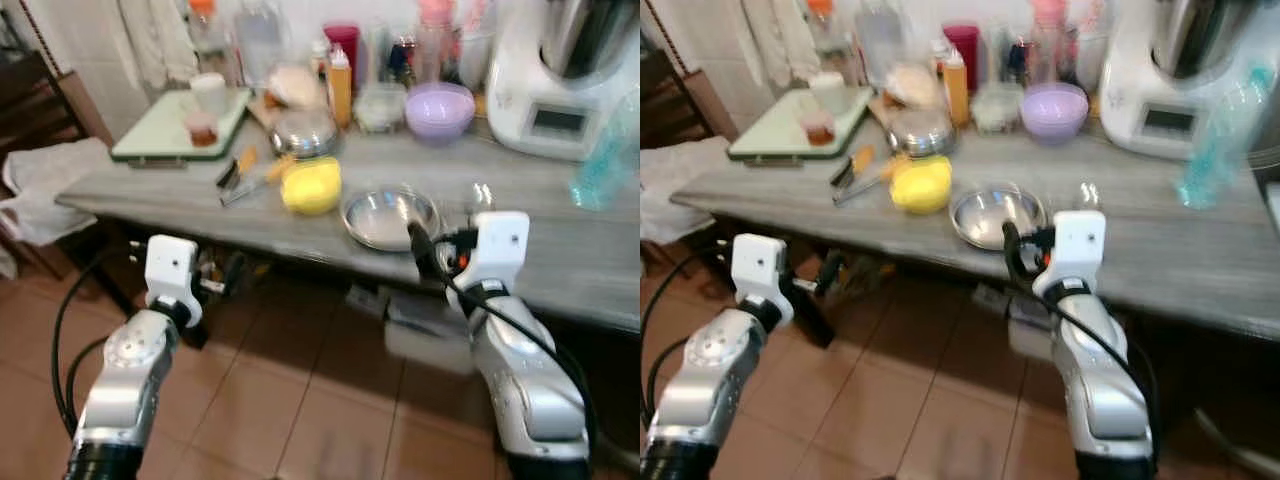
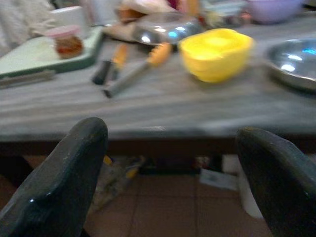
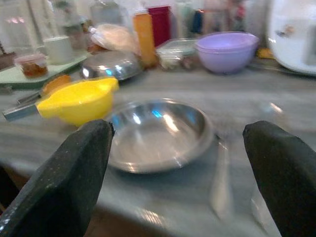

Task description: Setting the table

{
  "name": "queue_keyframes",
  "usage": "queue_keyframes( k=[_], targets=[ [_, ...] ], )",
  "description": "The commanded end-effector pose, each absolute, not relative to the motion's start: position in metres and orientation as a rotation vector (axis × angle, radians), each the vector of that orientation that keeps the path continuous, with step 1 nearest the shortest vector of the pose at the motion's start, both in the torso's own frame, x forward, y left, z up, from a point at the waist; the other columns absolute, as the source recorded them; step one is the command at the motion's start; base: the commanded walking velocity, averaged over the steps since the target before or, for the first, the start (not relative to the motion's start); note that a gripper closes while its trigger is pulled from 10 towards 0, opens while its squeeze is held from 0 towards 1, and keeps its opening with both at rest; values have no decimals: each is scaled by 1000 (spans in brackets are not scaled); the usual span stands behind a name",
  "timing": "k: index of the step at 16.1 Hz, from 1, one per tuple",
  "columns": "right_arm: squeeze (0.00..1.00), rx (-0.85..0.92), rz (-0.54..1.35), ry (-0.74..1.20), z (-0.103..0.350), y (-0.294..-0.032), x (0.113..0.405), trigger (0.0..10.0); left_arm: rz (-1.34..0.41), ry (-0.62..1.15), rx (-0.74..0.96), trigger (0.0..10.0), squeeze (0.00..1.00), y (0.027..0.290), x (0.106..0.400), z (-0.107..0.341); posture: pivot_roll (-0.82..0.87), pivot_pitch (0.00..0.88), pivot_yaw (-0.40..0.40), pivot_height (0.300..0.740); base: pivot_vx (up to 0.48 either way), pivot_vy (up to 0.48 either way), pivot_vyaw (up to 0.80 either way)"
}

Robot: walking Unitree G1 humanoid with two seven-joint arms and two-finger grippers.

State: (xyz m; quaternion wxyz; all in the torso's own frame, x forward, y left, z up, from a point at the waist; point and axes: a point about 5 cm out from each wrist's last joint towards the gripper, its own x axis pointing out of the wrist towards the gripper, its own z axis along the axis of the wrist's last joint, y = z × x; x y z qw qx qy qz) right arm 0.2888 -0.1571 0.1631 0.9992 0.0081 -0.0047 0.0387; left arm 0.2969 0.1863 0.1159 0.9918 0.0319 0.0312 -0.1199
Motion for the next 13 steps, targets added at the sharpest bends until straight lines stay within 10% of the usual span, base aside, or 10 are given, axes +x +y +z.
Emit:
queue_keyframes(
  k=[1, 13],
  targets=[
    [0, 15, 60, -27, 167, -158, 291, 10000, -245, 65, 91, 10000, 0, 189, 297, 119, -74, 0, 84, 740, -322, 0, 0],
    [0, 3, 44, -24, 161, -161, 292, 10000, -274, 77, 109, 10000, 0, 183, 296, 109, -80, 0, 80, 740, -281, 0, 0]
  ],
)
